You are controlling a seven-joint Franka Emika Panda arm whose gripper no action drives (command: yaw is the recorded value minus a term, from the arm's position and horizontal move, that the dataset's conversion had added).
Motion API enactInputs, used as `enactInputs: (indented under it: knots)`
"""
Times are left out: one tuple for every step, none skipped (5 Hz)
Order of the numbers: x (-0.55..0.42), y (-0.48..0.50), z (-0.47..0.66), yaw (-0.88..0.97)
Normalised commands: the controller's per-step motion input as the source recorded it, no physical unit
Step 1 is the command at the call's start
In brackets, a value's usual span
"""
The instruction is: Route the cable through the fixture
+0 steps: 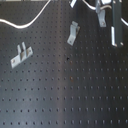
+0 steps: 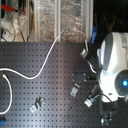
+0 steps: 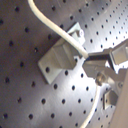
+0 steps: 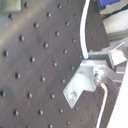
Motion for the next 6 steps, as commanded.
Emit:
enactInputs:
  knots:
    - [-0.002, 0.011, -0.04, 0.0]
    - [0.181, 0.38, 0.0, 0.17]
    - [0.263, 0.335, 0.1, 0.53]
    - [0.092, -0.008, 0.15, 0.03]
    - [0.062, -0.346, 0.19, 0.03]
    - [-0.012, -0.314, 0.0, 0.13]
